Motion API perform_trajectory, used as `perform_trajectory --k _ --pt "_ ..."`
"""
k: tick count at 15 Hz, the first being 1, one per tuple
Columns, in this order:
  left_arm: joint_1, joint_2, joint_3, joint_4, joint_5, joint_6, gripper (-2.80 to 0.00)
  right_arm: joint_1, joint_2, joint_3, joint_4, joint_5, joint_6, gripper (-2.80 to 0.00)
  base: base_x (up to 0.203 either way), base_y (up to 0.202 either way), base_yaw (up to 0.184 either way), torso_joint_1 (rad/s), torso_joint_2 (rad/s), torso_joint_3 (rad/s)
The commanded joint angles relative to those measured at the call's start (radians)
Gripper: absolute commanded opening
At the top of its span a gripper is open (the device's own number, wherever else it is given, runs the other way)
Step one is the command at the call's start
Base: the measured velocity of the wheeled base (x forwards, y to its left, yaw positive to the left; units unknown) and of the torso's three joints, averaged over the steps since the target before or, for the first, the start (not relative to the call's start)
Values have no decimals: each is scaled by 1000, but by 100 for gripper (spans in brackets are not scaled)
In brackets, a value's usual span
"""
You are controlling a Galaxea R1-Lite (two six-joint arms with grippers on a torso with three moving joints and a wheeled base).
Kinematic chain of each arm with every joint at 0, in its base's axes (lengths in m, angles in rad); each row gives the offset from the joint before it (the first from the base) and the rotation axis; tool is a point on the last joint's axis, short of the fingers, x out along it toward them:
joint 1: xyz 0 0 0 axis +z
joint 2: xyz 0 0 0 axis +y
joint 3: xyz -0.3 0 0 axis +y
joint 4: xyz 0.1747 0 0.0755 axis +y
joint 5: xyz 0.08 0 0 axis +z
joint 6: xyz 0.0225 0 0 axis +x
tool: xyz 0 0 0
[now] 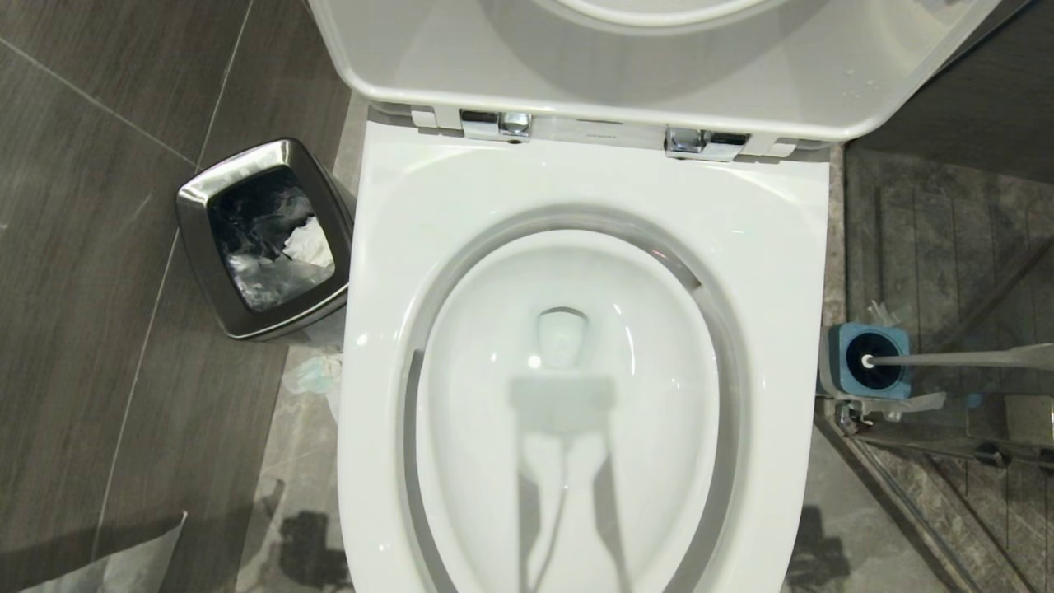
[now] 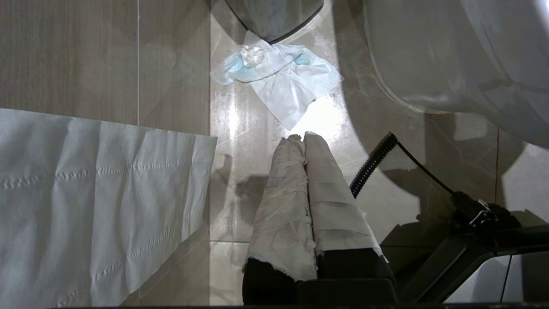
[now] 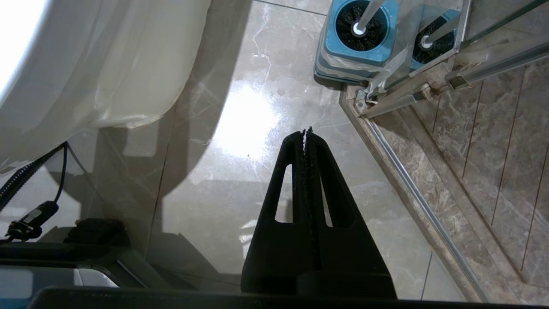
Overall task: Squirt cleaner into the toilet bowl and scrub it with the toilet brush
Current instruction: Pour in the cleaning agent
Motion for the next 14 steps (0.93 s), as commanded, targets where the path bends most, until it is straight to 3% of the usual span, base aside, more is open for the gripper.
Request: perform_trajectory --k 1,4,14 --pt "0 0 0 1 9 -26 -280 0 0 2 0 0 0 -280 0 0 0 0 0 0" --pt "0 0 0 0 14 -85 -280 0 0 2 0 0 0 -280 0 0 0 0 0 0" --pt "0 0 0 0 18 -90 -280 -1 0 2 0 1 -9 -280 0 0 0 0 0 0"
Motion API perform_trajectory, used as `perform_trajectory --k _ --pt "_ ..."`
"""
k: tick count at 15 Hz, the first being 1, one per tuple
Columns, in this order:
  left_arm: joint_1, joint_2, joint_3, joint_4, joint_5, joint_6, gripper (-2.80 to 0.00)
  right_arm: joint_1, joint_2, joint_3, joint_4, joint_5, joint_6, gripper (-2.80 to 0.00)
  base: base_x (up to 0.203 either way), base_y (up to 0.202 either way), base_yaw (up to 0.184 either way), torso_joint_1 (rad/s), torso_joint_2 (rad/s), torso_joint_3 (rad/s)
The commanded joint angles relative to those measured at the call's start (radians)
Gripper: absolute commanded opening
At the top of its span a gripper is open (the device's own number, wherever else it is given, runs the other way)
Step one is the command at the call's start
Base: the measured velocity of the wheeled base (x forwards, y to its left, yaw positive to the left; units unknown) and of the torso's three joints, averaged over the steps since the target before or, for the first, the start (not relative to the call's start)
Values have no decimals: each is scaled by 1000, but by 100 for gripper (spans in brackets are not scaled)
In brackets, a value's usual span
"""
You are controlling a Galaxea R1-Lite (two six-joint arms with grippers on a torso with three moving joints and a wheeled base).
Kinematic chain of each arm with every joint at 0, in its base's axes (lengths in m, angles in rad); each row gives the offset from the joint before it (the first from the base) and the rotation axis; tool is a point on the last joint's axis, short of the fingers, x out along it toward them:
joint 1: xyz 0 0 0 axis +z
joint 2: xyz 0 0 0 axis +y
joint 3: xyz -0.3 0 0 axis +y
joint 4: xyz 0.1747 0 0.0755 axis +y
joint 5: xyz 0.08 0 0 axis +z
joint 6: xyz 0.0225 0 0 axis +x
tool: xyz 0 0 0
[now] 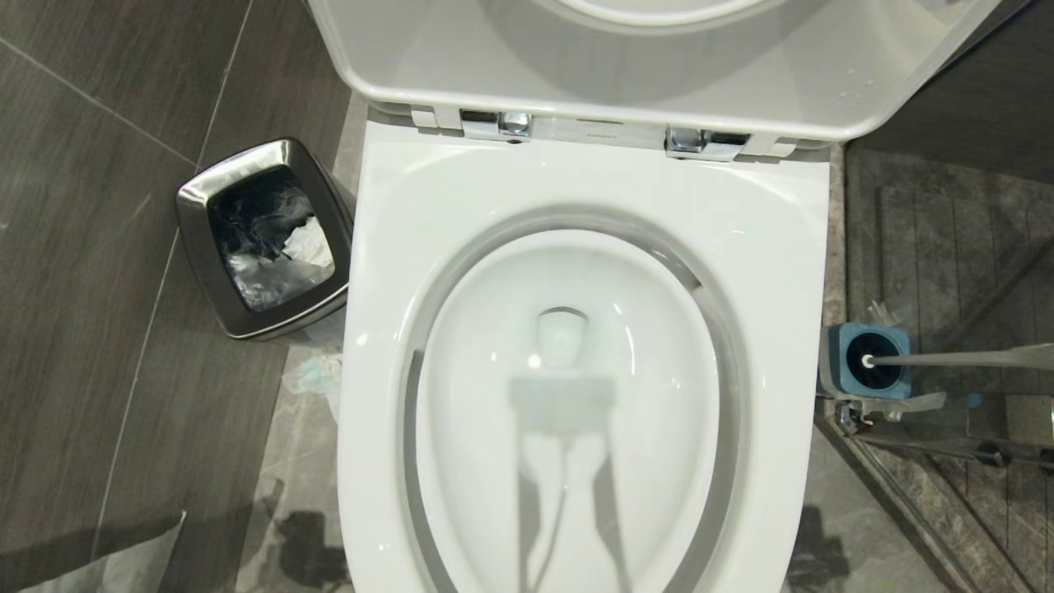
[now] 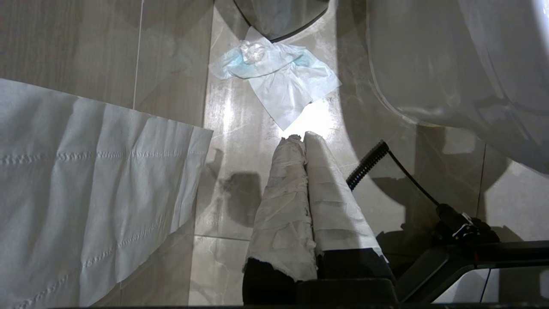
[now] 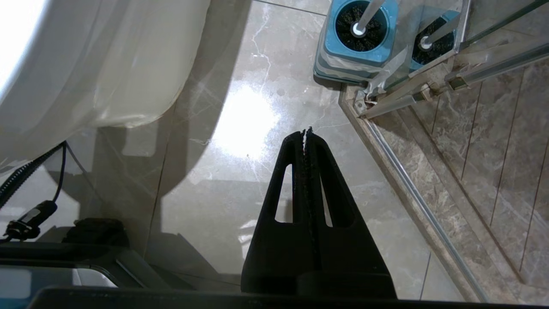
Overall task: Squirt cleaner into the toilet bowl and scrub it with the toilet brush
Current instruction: Pour in the cleaning agent
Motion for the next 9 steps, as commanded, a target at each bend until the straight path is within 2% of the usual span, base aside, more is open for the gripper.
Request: perform_trajectory --k 1,4,6,9 --pt "0 0 0 1 0 -1 -280 0 0 2 1 1 -12 -280 0 0 0 0 0 0" --pt "0 0 0 -1 3 -4 -280 0 0 0 4 -15 -10 -280 0 0 0 0 0 0" --pt "0 0 0 -1 3 -4 -280 0 10 -18 57 -17 -8 -280 0 0 0 0 0 0" --pt "0 0 0 0 3 -4 -280 1 23 -70 106 -15 35 -280 0 0 0 0 0 0"
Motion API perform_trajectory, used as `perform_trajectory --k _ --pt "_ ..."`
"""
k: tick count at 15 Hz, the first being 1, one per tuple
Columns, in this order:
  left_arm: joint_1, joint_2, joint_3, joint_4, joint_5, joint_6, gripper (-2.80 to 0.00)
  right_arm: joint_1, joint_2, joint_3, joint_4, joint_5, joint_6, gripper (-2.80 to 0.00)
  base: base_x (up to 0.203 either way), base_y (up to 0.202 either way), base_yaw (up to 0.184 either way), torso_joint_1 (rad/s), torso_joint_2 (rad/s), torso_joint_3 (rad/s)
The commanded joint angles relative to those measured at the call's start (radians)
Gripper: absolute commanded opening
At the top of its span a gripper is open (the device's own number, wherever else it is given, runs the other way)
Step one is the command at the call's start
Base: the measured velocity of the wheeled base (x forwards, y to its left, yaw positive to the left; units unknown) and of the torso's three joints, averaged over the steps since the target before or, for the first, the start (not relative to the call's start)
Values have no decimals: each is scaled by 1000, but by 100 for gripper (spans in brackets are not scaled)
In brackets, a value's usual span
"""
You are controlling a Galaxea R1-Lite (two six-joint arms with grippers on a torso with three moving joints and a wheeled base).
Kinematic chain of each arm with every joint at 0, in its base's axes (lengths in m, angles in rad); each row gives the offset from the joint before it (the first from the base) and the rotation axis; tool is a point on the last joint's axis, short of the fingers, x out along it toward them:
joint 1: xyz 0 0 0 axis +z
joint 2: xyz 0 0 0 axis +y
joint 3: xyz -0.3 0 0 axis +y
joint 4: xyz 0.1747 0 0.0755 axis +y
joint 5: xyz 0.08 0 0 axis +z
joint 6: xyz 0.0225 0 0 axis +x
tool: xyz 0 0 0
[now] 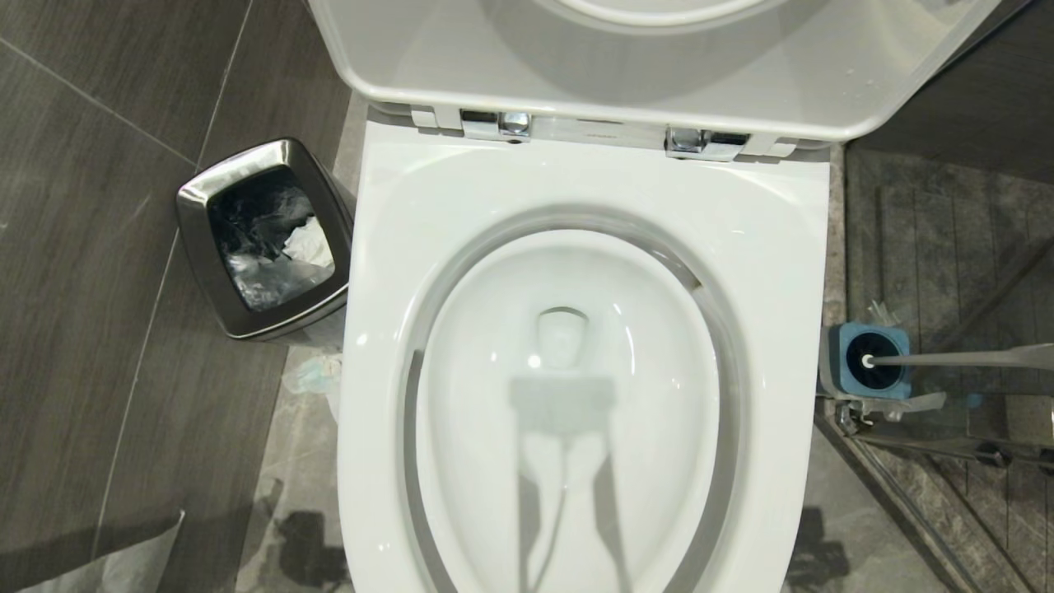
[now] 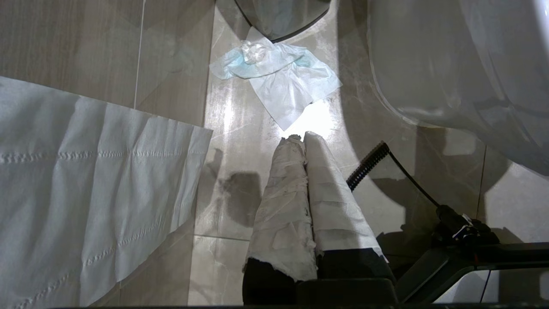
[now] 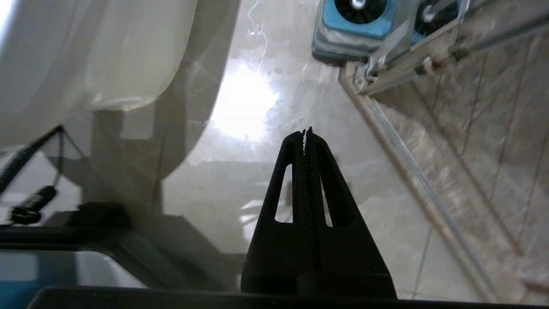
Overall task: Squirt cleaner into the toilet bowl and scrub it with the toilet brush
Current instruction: Pour in the cleaning agent
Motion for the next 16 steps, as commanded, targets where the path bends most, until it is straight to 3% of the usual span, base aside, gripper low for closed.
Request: perform_trajectory --k 1,5,9,12,16 --pt "0 0 0 0 0 0 -280 1 45 -50 1 8 11 -280 0 0 0 0 0 0" --pt "0 0 0 0 0 0 -280 1 379 -158 -30 50 34 -280 0 0 0 0 0 0" --pt "0 0 0 0 0 0 -280 2 868 -277 -195 87 69 -280 0 0 0 0 0 0" --pt "0 0 0 0 0 0 -280 12 1250 -334 -424 91 78 -280 0 0 0 0 0 0" --pt "0 0 0 0 0 0 -280 144 1664 -334 -942 -46 80 -280 0 0 0 0 0 0"
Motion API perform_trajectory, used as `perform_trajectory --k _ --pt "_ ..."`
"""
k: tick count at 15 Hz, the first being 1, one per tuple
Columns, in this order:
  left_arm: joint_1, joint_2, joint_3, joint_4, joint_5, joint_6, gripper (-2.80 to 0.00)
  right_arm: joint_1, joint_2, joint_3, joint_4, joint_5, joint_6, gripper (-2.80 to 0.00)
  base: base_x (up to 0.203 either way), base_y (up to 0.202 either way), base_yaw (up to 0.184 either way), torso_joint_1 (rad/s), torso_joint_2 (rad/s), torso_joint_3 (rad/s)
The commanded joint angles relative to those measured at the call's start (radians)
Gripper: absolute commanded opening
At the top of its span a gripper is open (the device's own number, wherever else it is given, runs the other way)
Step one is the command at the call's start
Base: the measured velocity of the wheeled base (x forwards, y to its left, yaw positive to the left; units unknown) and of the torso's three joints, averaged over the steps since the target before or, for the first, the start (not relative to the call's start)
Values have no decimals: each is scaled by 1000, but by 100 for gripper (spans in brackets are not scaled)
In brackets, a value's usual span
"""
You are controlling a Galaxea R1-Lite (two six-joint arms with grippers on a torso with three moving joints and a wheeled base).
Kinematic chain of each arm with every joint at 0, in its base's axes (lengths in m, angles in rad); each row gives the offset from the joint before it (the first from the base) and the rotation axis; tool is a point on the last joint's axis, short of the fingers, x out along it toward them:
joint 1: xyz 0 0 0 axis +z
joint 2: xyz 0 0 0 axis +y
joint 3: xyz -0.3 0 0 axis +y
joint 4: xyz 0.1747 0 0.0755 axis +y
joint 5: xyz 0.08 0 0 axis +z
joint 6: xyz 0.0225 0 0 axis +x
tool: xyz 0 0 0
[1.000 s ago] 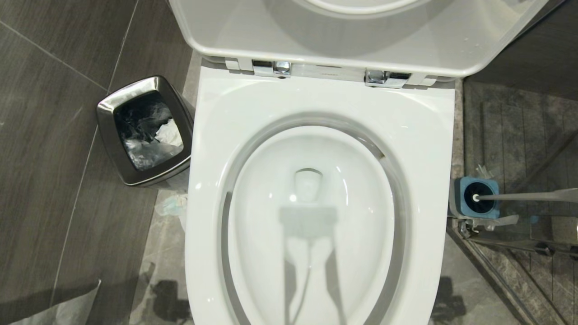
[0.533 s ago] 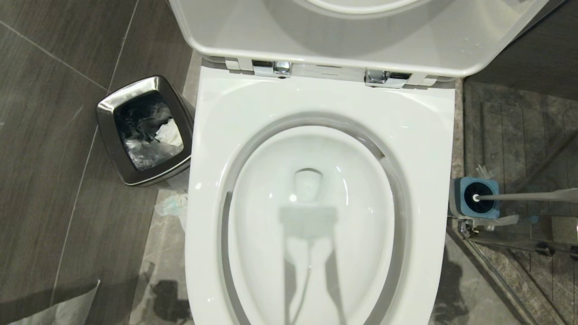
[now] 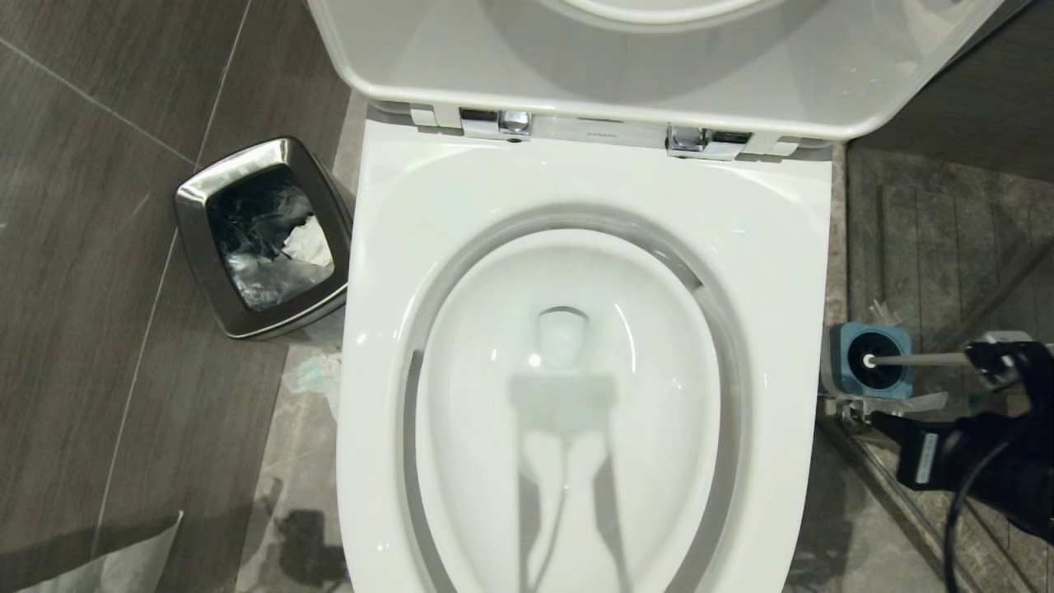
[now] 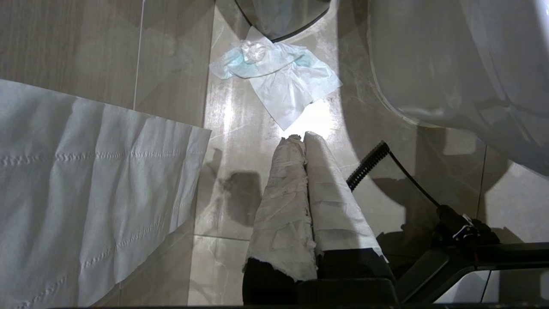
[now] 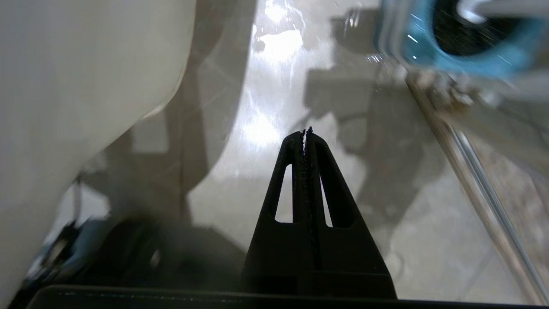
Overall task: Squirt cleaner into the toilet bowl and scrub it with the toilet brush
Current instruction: Pour in the cleaning agent
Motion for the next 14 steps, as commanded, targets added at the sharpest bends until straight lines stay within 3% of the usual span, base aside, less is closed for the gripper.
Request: perform_trajectory --k 1,3,5,9,14 --pt "0 0 0 0 0 0 -280 81 363 4 -402 -94 -6 -280 0 0 0 0 0 0" --pt "0 0 0 0 0 0 -280 125 542 8 -728 -171 -42 -280 0 0 0 0 0 0" --pt "0 0 0 0 0 0 -280 172 647 -2 -913 -251 -107 -280 0 0 0 0 0 0" --pt "0 0 0 0 0 0 -280 188 670 -89 -926 -297 -143 -280 0 0 0 0 0 0" --pt "0 0 0 0 0 0 -280 189 681 -103 -926 -311 -104 -280 0 0 0 0 11 1"
